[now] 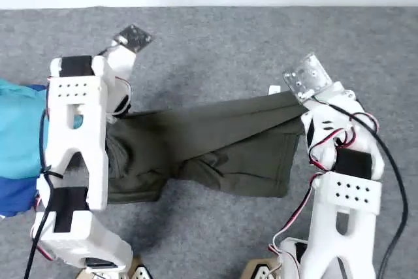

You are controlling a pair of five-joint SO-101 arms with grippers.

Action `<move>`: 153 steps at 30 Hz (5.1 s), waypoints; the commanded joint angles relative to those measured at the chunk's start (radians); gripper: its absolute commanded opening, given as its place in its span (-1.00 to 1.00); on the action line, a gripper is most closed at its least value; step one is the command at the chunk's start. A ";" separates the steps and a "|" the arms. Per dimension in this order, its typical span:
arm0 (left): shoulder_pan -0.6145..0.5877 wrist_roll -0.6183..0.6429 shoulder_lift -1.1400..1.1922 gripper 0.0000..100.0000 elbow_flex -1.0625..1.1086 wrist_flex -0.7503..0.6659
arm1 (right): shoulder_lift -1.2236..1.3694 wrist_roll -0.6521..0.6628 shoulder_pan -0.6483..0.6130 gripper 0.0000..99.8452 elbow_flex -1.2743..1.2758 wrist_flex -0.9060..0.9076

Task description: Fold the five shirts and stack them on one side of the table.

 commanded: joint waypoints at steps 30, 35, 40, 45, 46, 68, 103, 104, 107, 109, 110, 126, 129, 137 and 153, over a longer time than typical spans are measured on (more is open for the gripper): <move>0.140 -0.089 0.795 -0.56 -0.862 0.161 | 0.139 0.049 0.088 -0.98 0.052 -0.110; 0.175 -0.087 0.855 -0.56 -0.866 0.161 | 0.139 0.049 0.088 -0.98 0.052 -0.107; 0.218 -0.087 0.868 -0.57 -0.862 0.161 | 0.136 0.049 0.088 -0.98 0.052 -0.107; 0.233 -0.087 0.872 -0.72 -0.860 0.161 | 0.130 0.049 0.088 -0.98 0.052 -0.104; 0.235 -0.087 0.870 -0.77 -0.860 0.161 | 0.128 0.049 0.088 -0.98 0.049 -0.104; 0.057 0.311 0.048 -0.99 -0.886 0.054 | 0.045 -0.222 0.041 -0.98 -0.488 0.314; 0.046 0.006 -0.474 -0.99 -0.883 0.032 | 0.033 -0.063 -0.042 -0.98 -1.132 0.344; 0.046 0.006 -0.486 -0.99 -0.883 0.032 | 0.033 -0.051 -0.042 -0.98 -1.154 0.364; 0.046 0.006 -0.534 -0.99 -0.883 0.034 | 0.033 -0.023 -0.027 -0.98 -1.238 0.464; 0.044 0.006 -0.575 -0.99 -0.880 0.034 | 0.033 0.009 -0.025 -0.98 -1.298 0.547; 0.044 0.006 -0.597 -0.99 -0.878 0.034 | 0.033 0.028 -0.016 -0.98 -1.333 0.598; -0.051 -0.072 -0.649 -0.99 -0.776 0.140 | 0.090 0.091 0.005 -0.98 -1.424 0.843; -0.046 -0.071 -0.608 -0.99 -0.624 0.140 | 0.143 0.089 0.004 -0.98 -1.327 0.840; -0.048 -0.072 -0.402 -0.99 -0.084 -0.063 | 0.326 0.026 0.004 -0.98 -1.013 0.687; -0.046 -0.068 0.160 -0.99 -0.010 -0.879 | 0.720 0.031 -0.093 -0.98 -0.606 -0.168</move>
